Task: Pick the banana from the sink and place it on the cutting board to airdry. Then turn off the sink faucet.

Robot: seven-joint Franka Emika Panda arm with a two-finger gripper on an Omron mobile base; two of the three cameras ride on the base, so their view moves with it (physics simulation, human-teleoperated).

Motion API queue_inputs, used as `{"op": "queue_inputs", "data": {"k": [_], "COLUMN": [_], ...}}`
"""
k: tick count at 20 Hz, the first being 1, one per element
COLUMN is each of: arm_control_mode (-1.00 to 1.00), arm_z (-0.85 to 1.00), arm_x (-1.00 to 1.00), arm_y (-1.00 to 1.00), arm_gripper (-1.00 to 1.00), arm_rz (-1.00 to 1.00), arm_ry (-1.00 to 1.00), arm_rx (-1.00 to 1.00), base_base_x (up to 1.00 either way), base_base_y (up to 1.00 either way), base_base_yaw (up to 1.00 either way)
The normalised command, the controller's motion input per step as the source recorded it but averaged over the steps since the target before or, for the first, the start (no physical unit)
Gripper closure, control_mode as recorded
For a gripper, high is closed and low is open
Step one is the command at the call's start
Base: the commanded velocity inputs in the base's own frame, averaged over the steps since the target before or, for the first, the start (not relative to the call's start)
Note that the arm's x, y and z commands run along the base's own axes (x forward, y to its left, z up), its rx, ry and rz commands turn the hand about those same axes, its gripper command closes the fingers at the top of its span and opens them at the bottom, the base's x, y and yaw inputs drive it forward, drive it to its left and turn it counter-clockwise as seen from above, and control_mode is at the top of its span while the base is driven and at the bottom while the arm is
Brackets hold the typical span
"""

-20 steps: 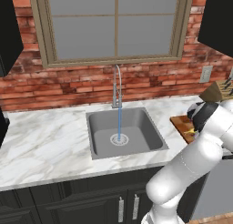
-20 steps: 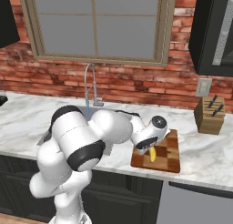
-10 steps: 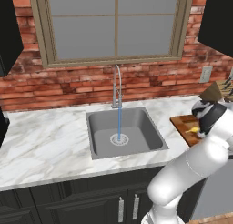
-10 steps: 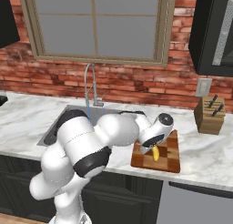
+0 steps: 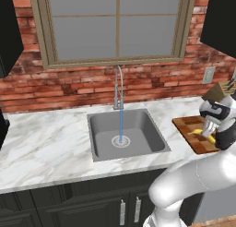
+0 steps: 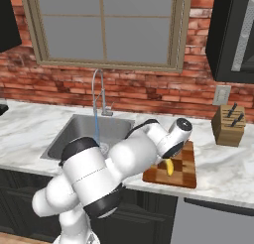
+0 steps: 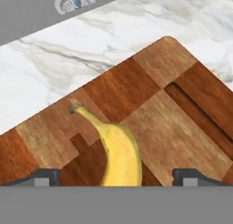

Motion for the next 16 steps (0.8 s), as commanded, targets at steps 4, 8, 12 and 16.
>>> {"op": "queue_inputs", "data": {"k": [4,8,12,16], "arm_control_mode": [-1.0,-1.0,-1.0,-1.0], "arm_z": [0.27,0.31,0.36,0.32], "arm_x": [-0.55,-0.44,-0.29,-0.2], "arm_y": [0.53,0.76,0.7,0.54], "arm_gripper": [-1.0,-1.0,-1.0,-1.0], "arm_rz": [-0.08,-0.17,-0.27,-0.35], "arm_ry": [-0.05,-0.05,0.07,0.24], "arm_rx": [0.0,-0.02,-0.01,0.0], "base_base_x": [0.0,0.0,0.0,0.0], "base_base_y": [0.0,0.0,0.0,0.0], "base_base_yaw": [0.0,0.0,0.0,0.0]}}
